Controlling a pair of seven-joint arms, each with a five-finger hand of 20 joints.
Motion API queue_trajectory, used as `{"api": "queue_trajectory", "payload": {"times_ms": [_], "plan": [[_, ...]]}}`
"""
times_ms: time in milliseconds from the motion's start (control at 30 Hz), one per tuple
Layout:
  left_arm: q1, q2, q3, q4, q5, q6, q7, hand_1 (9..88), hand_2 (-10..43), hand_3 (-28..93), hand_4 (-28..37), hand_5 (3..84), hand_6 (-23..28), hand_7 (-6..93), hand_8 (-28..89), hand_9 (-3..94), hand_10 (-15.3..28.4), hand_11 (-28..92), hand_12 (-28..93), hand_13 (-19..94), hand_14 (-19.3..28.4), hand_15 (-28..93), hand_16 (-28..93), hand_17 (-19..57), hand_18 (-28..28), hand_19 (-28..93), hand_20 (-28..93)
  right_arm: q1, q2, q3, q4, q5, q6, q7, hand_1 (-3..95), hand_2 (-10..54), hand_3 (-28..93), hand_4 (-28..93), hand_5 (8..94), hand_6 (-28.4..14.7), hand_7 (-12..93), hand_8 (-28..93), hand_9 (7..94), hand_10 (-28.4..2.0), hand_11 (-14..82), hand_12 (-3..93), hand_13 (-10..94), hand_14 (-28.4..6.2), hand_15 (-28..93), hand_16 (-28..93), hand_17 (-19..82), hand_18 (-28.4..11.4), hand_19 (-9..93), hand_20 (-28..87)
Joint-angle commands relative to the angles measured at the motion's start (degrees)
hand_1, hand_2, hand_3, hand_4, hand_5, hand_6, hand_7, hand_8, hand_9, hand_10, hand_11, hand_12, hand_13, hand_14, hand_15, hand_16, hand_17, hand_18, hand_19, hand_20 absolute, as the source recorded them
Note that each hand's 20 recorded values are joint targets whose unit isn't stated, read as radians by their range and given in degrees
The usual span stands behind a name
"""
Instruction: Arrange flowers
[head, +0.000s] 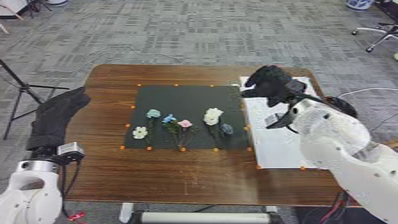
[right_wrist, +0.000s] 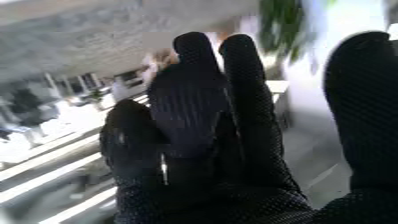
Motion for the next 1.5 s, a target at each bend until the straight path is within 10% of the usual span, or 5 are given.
{"api": "queue_trajectory", "payload": {"times_ms": [33, 500, 1067, 1267, 1500], "plan": [[1.2, 0.44, -0.22, -1.42, 0.66, -0.50, 0.63, 25.7, -3.7, 70, -24.5, 52.1, -0.9, 15.9, -9, 47.4, 13.7, 20, 13, 36, 17.6, 20, 3, 2.9, 13.4, 10, 17, -17.7, -4.0, 26.5, -5.3, 31.8, 0.7, -2.4, 27.2, -3.0, 61, -11, 65.8, -2.8, 13, -7, 69.4, -16.1, 13.6, 18.2, 74, -11.7, 48, 26, 41, -19.9, 77, 44], [4.5, -1.59, 0.40, -6.28, 5.15, -2.72, 4.24, 25.6, -3.2, 70, -24.9, 52.6, -0.7, 15.9, -9, 47.8, 13.7, 20, 12, 36, 17.5, 19, 2, 3.4, 12.6, 9, 16, -33.7, -29.1, 38.3, -8.7, 49.4, -12.7, -25.1, 9.0, 3.1, 66, -13, 40.3, -2.0, 2, -5, 35.8, -15.4, 2.6, 12.0, 28, -18.4, 5, 23, 13, -17.7, 12, 25], [8.6, -4.49, -0.37, -10.44, 6.18, -3.15, 4.07, 25.1, -2.9, 71, -24.9, 52.6, -0.3, 15.5, -9, 47.9, 13.7, 20, 12, 36, 17.3, 18, 2, 3.4, 12.3, 8, 16, -43.5, -32.3, 39.8, -11.3, 45.9, -12.6, -28.7, 3.6, 4.2, 69, -16, 38.5, -1.1, 4, -6, 36.3, -14.6, 3.3, 10.9, 26, -16.5, 4, 20, 12, -17.7, 10, 22], [9.8, -5.87, -0.45, -11.99, 5.74, -1.53, 4.39, 25.2, -2.7, 70, -25.2, 52.7, -0.2, 15.2, -9, 47.9, 13.7, 20, 13, 36, 17.3, 18, 3, 3.3, 12.7, 10, 17, -43.7, -32.2, 38.6, -11.1, 45.7, -9.7, -30.6, 4.2, 4.1, 70, -16, 41.8, -1.3, 5, -6, 39.0, -14.6, 4.1, 11.3, 28, -16.1, 5, 20, 14, -17.2, 10, 23], [10.4, -5.55, 2.33, -13.43, 3.39, 7.40, 7.41, 26.2, 4.4, 70, -27.6, 55.1, 0.8, 16.7, -9, 51.5, 14.7, 22, 12, 38, 18.0, 22, 2, 4.1, 14.0, 17, 20, -44.0, -31.7, 37.8, -11.3, 46.5, -7.9, -30.0, 5.0, 3.8, 71, -16, 46.4, -1.2, 7, -6, 42.2, -14.6, 4.8, 11.9, 31, -16.3, 7, 19, 16, -18.3, 10, 24]]}}
